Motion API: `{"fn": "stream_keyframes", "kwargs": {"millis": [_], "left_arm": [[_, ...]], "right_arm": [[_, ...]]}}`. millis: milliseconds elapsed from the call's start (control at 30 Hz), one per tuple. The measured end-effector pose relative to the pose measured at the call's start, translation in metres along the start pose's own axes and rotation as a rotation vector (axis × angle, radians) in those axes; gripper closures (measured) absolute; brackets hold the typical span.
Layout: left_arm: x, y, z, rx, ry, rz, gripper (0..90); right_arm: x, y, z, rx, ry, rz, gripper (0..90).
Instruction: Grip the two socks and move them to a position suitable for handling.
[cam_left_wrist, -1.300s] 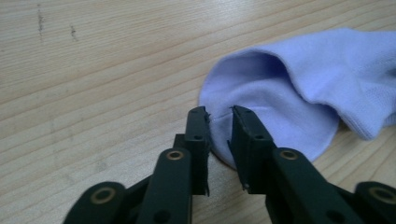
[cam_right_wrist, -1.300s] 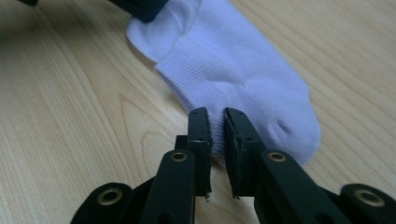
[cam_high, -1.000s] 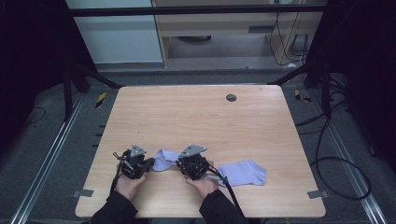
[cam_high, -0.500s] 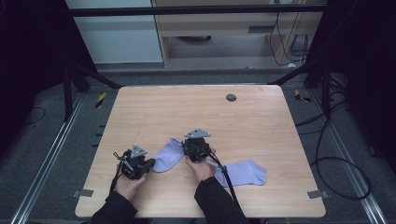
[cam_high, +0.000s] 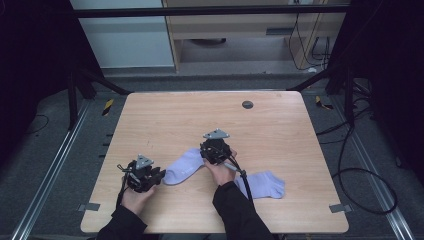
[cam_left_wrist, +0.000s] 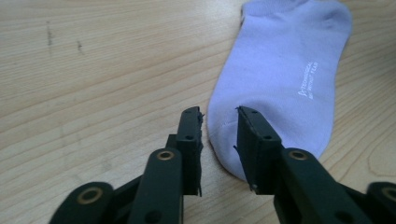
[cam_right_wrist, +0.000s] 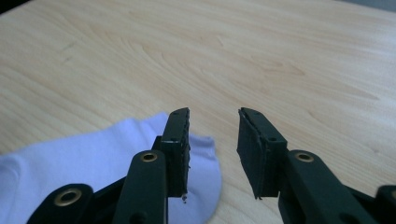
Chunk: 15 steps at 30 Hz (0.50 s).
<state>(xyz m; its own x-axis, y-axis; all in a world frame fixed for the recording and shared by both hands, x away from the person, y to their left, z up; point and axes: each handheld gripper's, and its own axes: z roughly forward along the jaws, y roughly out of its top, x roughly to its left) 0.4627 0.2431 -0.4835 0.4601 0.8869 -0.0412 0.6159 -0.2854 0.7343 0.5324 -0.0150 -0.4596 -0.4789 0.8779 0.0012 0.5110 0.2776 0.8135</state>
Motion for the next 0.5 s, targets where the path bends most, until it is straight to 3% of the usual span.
{"fn": "stream_keyframes", "kwargs": {"millis": [233,500], "left_arm": [[-0.007,-0.003,0.003,0.033,0.007,0.016,65.2],[-0.01,-0.004,0.009,0.074,0.014,0.019,71.8]], "right_arm": [[-0.003,-0.014,0.012,0.135,0.044,-0.016,62.6],[-0.004,-0.024,0.022,0.18,0.043,-0.017,70.3]]}}
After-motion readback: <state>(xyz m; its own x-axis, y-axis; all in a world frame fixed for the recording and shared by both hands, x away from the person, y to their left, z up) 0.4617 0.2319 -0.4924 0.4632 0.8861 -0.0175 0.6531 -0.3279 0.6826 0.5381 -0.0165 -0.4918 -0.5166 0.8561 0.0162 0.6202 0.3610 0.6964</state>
